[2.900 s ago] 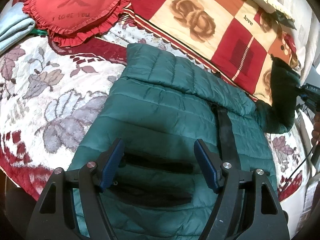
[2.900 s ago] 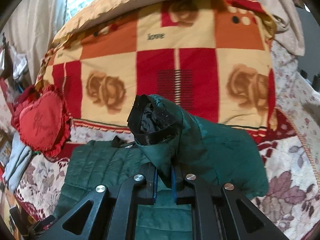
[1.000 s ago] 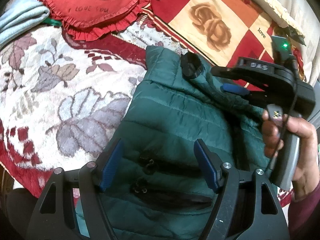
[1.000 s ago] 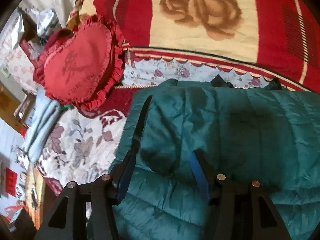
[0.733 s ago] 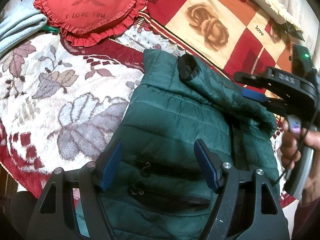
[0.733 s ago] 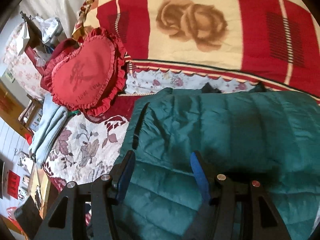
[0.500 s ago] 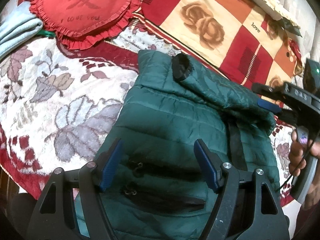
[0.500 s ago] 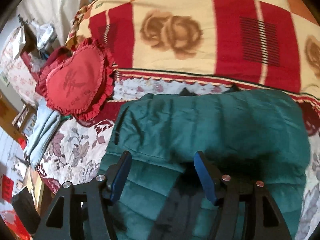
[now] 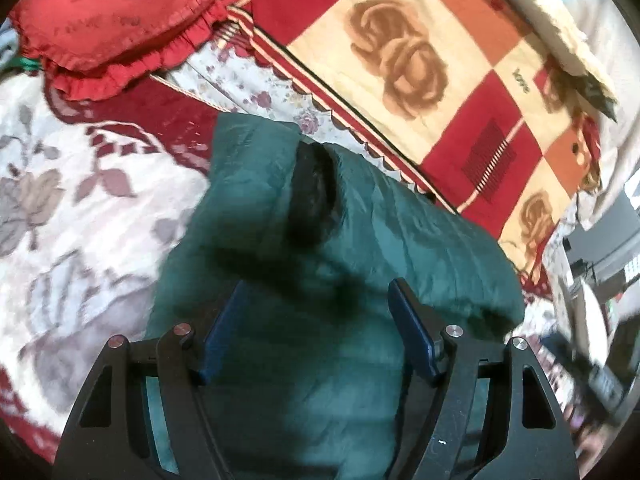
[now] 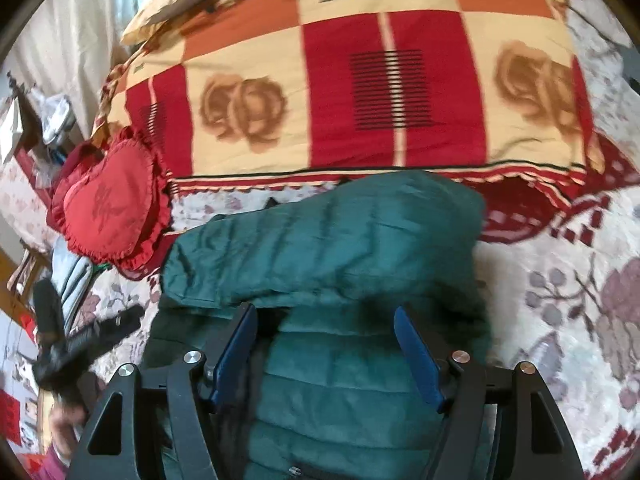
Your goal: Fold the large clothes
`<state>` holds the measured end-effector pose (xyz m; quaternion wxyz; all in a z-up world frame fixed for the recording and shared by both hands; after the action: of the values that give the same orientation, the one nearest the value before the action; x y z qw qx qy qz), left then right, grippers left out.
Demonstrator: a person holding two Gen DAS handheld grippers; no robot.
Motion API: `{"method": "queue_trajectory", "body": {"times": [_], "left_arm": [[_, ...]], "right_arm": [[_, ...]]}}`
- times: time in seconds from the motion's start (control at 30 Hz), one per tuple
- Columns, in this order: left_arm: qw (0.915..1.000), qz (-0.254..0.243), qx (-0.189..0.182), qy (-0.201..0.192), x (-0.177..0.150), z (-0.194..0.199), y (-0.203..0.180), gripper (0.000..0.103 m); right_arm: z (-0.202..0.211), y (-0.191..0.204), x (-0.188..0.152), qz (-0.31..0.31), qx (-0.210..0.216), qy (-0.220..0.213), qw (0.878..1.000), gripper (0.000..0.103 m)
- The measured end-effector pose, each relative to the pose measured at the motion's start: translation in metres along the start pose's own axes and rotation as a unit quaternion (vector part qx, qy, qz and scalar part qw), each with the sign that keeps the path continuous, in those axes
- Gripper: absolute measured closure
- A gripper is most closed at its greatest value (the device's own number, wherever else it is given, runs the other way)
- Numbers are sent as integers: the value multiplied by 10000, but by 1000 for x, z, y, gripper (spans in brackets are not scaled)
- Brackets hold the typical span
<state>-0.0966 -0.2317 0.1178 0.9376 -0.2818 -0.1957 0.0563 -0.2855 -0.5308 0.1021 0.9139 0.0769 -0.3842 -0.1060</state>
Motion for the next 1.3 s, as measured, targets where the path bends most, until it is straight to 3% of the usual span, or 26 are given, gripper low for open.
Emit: {"method": "queue_trajectory", "body": {"times": [0.13,0.23,0.27,0.33,0.37,0.47,0.57,0.73,0.83,0.9,1.0,1.13,1.23,1.3], "left_arm": [[9994,50,331,-78,15,-28,-12,30],[9984,-43,551,75,18,-50,-19,32],[9985,-57,543,81,17,-53,-20,50],[9988,-174,464,-11,17,-49,-26,73],[9985,-328,437,-63,17,-46,-32,80],[9955,-734,418,-436,23,-28,-45,84],[9922,-855,432,-794,33,-13,-40,84],[9922,-721,887,-498,32,-46,-10,84],[9928,-641,923,-423,28,-61,2,84],[9924,-724,906,-422,26,-65,0,83],[9922,-721,942,-372,27,-61,-2,79],[9950,-425,817,-388,29,-39,2,68],[9938,-387,776,-698,27,-14,-5,60],[9920,-479,696,-943,24,-1,-16,47]], "right_arm": [[7,-17,-9,-142,-51,1,9999,34],[10,-24,-11,-186,-111,-29,9998,34],[11,-27,-10,-217,-148,-61,9996,34],[10,-30,-5,-251,-229,-107,9994,34],[9,-29,-1,-232,-255,-137,9993,34],[0,-23,13,-64,-368,-177,9991,34],[-24,-9,30,137,-312,-102,9994,35],[-83,2,40,274,-551,311,9976,35],[-127,-1,28,394,-802,809,9927,35],[-142,1,20,604,-957,921,9893,35],[-140,7,20,863,-1165,947,9849,35],[-103,-1,21,438,-868,684,9929,35],[-77,-2,22,342,-817,447,9951,35],[-65,-2,25,375,-893,344,9947,35]]}}
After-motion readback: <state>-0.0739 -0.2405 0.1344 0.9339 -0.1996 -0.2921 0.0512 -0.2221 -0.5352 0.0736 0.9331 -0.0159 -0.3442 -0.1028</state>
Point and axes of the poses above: each gripper's, at about its wrist camera, not at the fingertips, and z roughly against the way its jaws point, y to its left, x to its top, the point moved 1 cm from there along -z, roughly the way its jaws point, and after that the axes turned 14 degrees about z, right-handed, at the moved point
